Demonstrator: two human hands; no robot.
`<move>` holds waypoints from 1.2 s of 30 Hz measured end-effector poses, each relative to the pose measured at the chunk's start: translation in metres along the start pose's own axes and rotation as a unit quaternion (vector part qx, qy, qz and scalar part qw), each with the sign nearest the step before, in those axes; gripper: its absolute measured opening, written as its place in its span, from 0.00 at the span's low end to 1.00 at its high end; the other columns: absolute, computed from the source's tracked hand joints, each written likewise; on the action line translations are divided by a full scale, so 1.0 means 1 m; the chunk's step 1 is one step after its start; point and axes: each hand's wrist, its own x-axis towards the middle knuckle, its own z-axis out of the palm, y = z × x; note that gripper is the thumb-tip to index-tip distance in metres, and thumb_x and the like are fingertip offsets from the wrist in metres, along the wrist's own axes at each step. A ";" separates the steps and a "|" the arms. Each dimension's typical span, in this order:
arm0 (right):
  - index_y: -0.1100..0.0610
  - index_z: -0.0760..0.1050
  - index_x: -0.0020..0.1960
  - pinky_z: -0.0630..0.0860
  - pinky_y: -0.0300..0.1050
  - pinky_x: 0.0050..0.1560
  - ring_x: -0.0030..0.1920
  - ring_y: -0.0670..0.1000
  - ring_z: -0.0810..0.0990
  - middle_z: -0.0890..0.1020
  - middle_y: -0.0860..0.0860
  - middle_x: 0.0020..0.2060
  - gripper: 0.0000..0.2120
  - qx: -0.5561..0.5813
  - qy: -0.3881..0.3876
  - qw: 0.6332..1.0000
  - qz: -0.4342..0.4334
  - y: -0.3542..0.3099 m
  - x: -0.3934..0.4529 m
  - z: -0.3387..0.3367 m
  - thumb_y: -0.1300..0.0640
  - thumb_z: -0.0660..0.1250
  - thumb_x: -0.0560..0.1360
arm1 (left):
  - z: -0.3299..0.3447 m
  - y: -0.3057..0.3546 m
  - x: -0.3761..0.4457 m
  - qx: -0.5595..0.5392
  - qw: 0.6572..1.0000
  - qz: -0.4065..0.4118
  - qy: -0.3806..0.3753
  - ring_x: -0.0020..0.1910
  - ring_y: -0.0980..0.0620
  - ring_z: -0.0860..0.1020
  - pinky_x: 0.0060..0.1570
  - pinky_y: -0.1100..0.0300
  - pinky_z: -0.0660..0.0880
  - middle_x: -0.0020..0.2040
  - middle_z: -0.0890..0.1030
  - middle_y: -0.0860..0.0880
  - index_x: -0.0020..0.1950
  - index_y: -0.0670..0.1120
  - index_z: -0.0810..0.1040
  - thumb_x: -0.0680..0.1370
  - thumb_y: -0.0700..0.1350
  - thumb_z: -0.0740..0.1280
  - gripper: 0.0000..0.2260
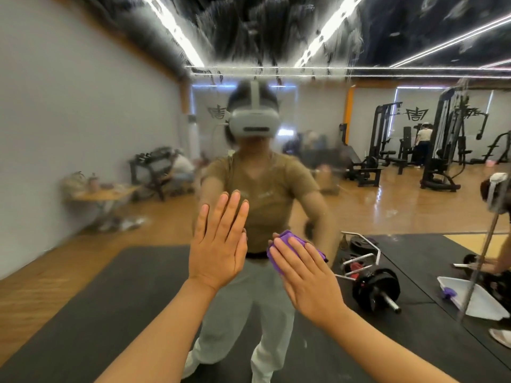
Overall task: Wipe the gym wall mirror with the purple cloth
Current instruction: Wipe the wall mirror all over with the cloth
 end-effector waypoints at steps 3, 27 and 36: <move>0.55 0.50 0.83 0.50 0.51 0.80 0.81 0.53 0.53 0.51 0.50 0.82 0.32 0.013 0.015 0.999 0.041 0.003 0.013 -0.008 0.53 0.58 0.82 | -0.002 0.000 0.001 -0.007 1.000 -0.001 -0.005 0.82 0.46 0.51 0.80 0.46 0.47 0.83 0.51 0.46 0.81 0.43 0.57 0.84 0.46 0.53 0.25; 0.61 0.60 0.79 0.55 0.55 0.79 0.80 0.57 0.57 0.63 0.58 0.78 0.26 0.047 0.109 0.976 0.183 -0.001 0.145 -0.030 0.55 0.57 0.82 | -0.037 -0.096 -0.061 -0.030 0.996 -0.074 -0.036 0.82 0.46 0.50 0.80 0.45 0.47 0.83 0.50 0.45 0.82 0.42 0.52 0.83 0.50 0.55 0.30; 0.64 0.52 0.80 0.54 0.65 0.78 0.81 0.60 0.49 0.57 0.59 0.80 0.27 0.110 0.182 0.890 0.403 0.006 0.115 -0.023 0.58 0.52 0.83 | -0.035 -0.096 -0.063 -0.026 0.996 -0.071 -0.037 0.82 0.45 0.51 0.80 0.45 0.47 0.83 0.51 0.44 0.82 0.42 0.53 0.83 0.50 0.55 0.29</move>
